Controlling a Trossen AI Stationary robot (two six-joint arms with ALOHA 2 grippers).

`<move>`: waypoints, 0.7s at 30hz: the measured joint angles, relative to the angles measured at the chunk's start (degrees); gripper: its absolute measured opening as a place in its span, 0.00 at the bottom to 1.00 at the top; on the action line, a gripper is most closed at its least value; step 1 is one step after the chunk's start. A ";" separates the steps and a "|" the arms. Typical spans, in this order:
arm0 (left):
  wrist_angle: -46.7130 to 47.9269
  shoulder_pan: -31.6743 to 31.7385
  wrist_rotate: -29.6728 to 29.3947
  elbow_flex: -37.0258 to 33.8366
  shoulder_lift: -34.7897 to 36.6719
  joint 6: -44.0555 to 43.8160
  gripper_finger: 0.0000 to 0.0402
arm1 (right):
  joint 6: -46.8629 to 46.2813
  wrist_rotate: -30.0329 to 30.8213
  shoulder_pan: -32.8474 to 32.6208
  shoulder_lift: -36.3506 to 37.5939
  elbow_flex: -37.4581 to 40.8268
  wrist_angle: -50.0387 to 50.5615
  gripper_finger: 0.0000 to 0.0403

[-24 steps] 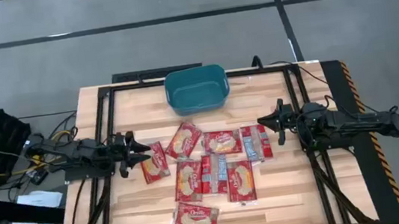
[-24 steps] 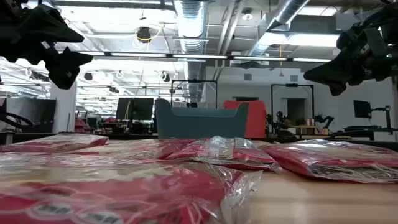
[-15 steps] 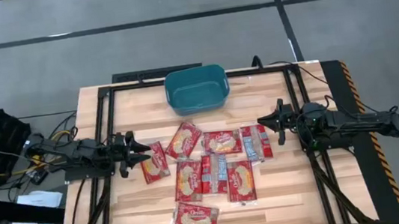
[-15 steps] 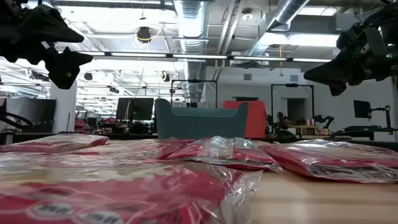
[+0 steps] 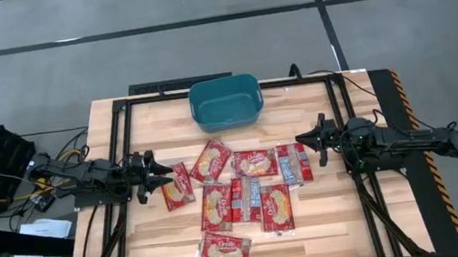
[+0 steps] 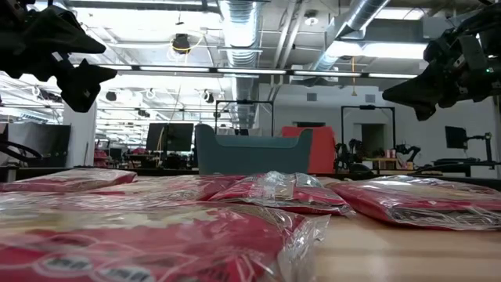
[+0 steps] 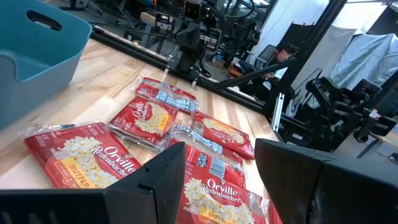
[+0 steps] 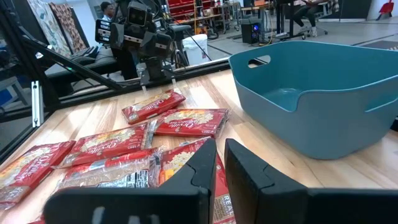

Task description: Sort popcorn bags into baskets

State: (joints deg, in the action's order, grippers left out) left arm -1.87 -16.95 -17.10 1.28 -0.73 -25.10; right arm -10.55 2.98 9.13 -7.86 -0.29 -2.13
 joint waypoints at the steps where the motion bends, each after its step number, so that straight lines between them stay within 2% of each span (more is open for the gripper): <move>1: 0.02 0.00 -0.01 0.00 0.00 0.00 0.46 | -0.02 0.02 0.02 0.00 0.00 0.00 0.15; 19: 0.02 0.00 0.00 0.00 0.02 0.00 0.46 | -0.02 0.01 0.02 0.00 0.01 0.00 0.15; 21: -0.61 -0.02 -2.54 -0.02 -0.02 -0.01 0.46 | -0.01 0.01 0.01 0.01 0.00 0.00 0.15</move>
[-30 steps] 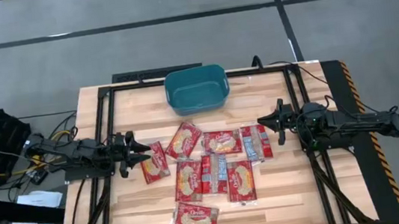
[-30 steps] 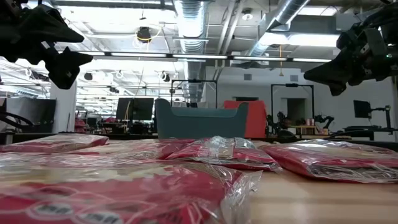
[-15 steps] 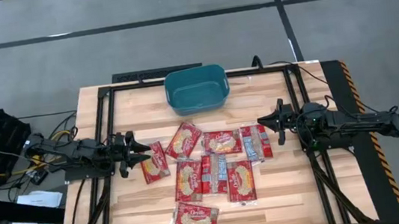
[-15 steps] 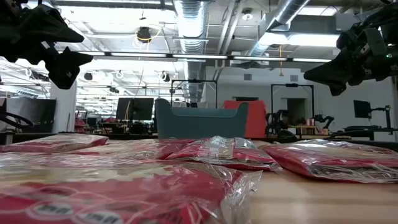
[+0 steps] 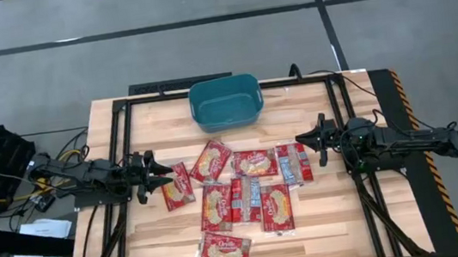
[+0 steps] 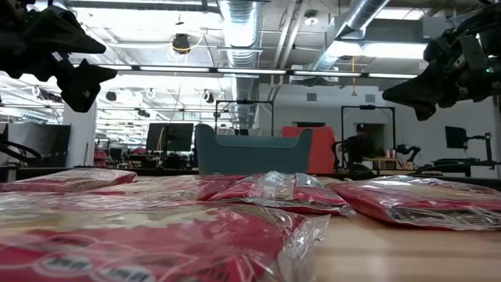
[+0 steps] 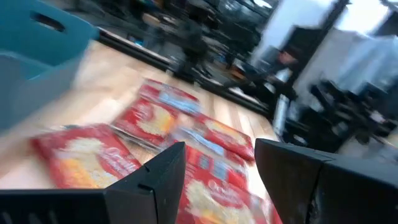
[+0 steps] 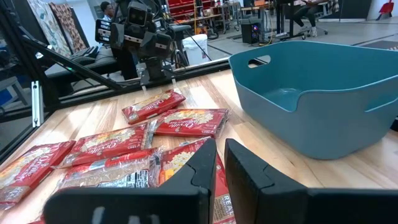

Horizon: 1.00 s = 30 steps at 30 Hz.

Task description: Sort popcorn bags into baskets

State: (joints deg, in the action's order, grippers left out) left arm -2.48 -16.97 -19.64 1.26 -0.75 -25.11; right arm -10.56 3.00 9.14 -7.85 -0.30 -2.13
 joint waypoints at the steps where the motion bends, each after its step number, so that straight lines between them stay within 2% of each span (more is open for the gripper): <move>1: -0.28 0.01 -2.77 0.00 -0.01 -0.04 0.46 | 0.00 0.00 0.00 0.00 0.01 0.00 0.15; 5: -0.27 0.04 -11.14 0.00 0.03 -3.81 0.46 | 0.01 0.01 -0.01 -0.01 0.00 0.00 0.15; 13: -0.24 0.06 -18.67 0.00 0.02 -7.84 0.46 | 0.83 0.10 0.02 0.01 0.00 0.02 0.15; 17: -0.36 0.10 -17.85 0.00 0.02 -9.05 0.46 | 6.74 0.36 1.10 0.00 0.01 0.00 0.15; 22: 0.93 0.13 -11.18 2.27 -0.52 -16.11 0.46 | 13.82 0.29 2.75 0.00 0.01 0.00 0.15; 26: 16.67 0.14 -6.64 10.60 -3.84 -22.49 0.45 | 13.91 0.18 3.01 0.00 0.00 0.00 0.15; 30: 39.02 0.84 -7.40 21.28 -11.87 -31.78 0.42 | 14.04 0.16 3.03 0.01 0.02 0.00 0.15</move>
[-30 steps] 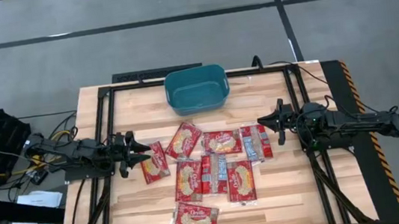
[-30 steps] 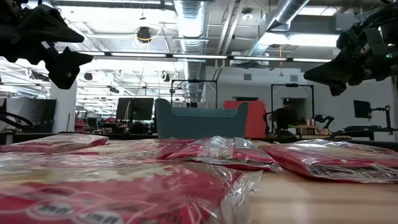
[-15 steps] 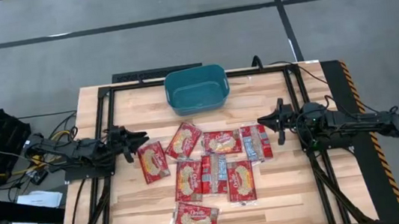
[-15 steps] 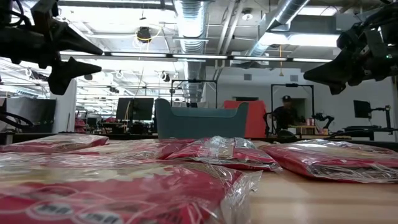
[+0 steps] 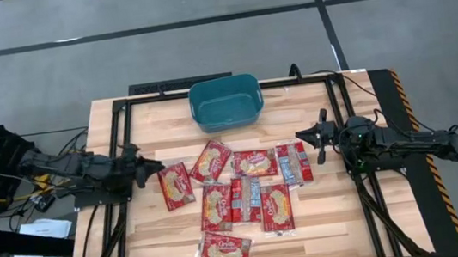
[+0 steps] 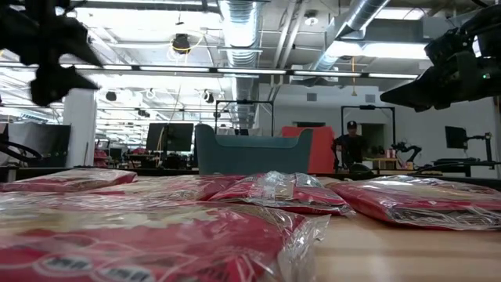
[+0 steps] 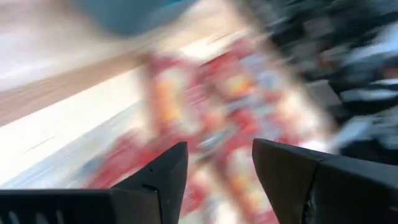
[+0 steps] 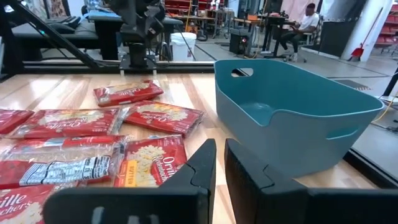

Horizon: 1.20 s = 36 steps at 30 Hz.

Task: Sort popcorn bags into baskets
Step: Put the red popcorn bag into the blue bin

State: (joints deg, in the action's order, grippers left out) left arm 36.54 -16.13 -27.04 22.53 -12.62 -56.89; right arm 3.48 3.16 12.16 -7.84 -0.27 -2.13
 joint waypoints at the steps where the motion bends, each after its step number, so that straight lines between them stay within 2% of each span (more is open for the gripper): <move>1: 4.73 0.35 0.10 2.37 -2.66 -1.95 0.41 | 0.00 -0.01 0.00 0.00 -0.01 0.00 0.15; 4: 14.71 1.57 0.22 7.51 -11.02 -5.72 0.40 | 0.00 -0.02 0.00 0.00 -0.02 -0.01 0.15; 6: 17.67 2.91 0.27 8.67 -16.46 -9.08 0.41 | -0.01 -0.02 0.00 -0.01 -0.02 -0.23 0.15; 9: 15.88 5.42 4.18 8.44 -22.83 -10.70 0.45 | -1.23 -0.02 -0.02 0.00 -0.10 -0.36 0.15; 13: 13.30 8.70 10.15 6.63 -30.93 -13.34 0.55 | -9.61 -0.02 -0.02 0.00 -0.30 -0.46 0.15; 20: 14.36 13.20 10.77 6.31 -42.24 -22.66 0.74 | -19.86 -0.20 -0.02 -0.01 -0.39 -0.28 0.15; 28: 4.22 13.34 13.55 6.27 -49.97 -24.01 0.76 | -20.55 -0.22 -0.02 0.00 -0.52 -0.02 0.15; 33: -6.45 13.13 15.73 6.11 -56.41 -24.01 0.74 | -20.59 -0.22 -0.02 0.00 -0.57 0.02 0.15; 36: -15.92 12.62 16.85 3.89 -59.78 -24.51 0.73 | -20.59 -0.20 -0.02 0.00 -0.59 0.04 0.15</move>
State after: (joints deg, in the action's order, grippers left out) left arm 20.62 -3.51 -10.20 26.42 -72.40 -81.40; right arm -17.10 2.96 12.14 -7.84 -0.86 -2.09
